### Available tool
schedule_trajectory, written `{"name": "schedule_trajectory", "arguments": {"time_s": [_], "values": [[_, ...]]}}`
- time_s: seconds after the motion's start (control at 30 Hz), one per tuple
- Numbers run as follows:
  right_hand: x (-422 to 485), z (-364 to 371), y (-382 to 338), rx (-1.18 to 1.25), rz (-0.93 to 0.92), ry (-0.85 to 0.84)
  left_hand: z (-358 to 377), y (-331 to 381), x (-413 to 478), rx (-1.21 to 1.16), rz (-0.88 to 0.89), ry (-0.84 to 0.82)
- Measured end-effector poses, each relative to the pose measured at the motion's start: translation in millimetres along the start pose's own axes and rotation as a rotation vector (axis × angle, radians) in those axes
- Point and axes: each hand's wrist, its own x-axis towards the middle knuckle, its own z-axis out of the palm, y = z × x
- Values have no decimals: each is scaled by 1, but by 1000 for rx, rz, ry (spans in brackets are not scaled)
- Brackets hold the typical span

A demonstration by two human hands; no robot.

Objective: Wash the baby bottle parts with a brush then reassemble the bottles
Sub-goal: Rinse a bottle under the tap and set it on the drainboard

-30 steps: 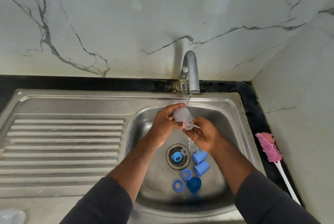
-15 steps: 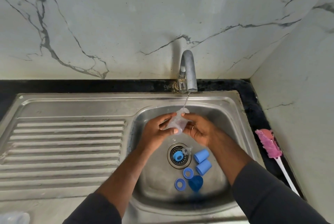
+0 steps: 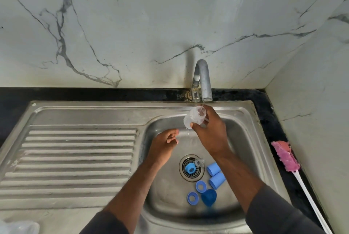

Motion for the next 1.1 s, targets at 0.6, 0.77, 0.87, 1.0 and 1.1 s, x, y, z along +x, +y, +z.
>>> {"name": "schedule_trajectory", "arguments": {"time_s": [0.6,0.77,0.87,1.0,1.1], "values": [[-8,3,-1,-171,-6,-66,-7,11,-2,-21,-73,140],[-3,1,-4,-107,-74,106,-5,15,-3,-9,-53,132],[-3,4,0,-229,-21,-98,-5,14,-3,5,-70,109],[-1,0,-1,-88,-80,105,-6,19,-3,25,-61,99],[-3,5,2,-177,-25,-120,-7,18,-2,69,-92,87]]}}
